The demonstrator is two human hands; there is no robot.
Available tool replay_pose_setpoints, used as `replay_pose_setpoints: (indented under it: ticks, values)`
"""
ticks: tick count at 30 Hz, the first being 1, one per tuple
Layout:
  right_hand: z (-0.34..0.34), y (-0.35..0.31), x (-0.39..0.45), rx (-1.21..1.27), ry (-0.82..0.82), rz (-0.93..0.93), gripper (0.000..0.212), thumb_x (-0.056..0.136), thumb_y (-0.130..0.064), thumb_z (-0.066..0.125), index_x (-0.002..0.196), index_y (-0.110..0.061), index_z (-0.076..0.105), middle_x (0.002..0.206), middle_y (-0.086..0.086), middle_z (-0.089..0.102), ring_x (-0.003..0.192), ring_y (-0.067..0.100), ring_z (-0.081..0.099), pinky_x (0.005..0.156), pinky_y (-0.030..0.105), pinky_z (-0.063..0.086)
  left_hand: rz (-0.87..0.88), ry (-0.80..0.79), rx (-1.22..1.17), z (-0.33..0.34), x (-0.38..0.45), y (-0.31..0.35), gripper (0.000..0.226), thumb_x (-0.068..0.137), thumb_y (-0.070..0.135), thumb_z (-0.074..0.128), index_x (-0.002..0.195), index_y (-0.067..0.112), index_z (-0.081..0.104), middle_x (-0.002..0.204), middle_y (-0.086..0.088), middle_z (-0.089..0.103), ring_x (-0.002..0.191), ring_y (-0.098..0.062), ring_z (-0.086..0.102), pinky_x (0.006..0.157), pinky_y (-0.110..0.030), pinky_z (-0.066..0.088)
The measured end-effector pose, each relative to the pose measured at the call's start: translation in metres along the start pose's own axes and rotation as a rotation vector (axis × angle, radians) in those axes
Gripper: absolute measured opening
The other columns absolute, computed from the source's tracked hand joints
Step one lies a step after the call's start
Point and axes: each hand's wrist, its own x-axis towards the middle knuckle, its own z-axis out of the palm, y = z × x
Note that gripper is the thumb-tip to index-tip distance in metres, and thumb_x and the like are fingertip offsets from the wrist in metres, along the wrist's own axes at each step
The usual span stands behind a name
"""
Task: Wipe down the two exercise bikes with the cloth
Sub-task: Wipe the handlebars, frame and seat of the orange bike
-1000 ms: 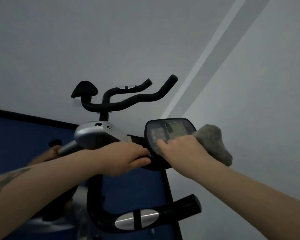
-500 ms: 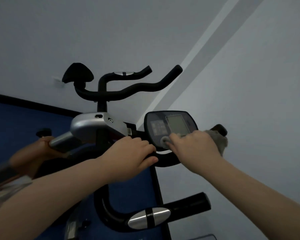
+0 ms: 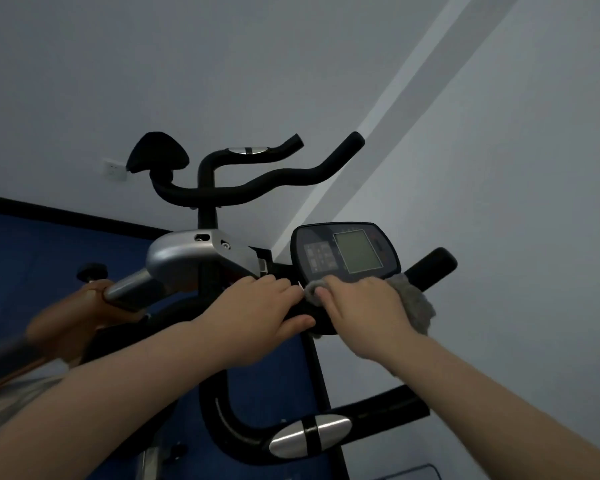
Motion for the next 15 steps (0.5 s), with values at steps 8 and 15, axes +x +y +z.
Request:
replay_pose_setpoints:
  ticks: [8,15]
  values:
    - [-0.026,0.049,-0.029,0.042,-0.082,-0.277,0.063,0.094,-0.057,0.029,0.147,-0.055,-0.006,0.143,-0.017,0.043,0.130,0.004,0.040,0.115,0.023,-0.008,-0.027,0.004,-0.120,-0.004,-0.010,-0.017,0.044,0.096,0.058,0.030,0.127,0.031,0.046,0.110,0.013,0.053,0.100,-0.008,0.051,0.085,-0.027,0.042]
    - [-0.007,0.042,-0.007,-0.227,-0.159,-0.400,0.072,0.095,-0.060,0.034,0.153,-0.032,0.001,0.147,-0.007,0.044,0.125,0.018,0.049,0.103,0.033,0.032,-0.041,0.016,-0.108,-0.003,-0.009,-0.015,0.043,0.097,0.057,0.028,0.129,0.032,0.045,0.113,0.015,0.052,0.101,-0.007,0.050,0.086,-0.027,0.041]
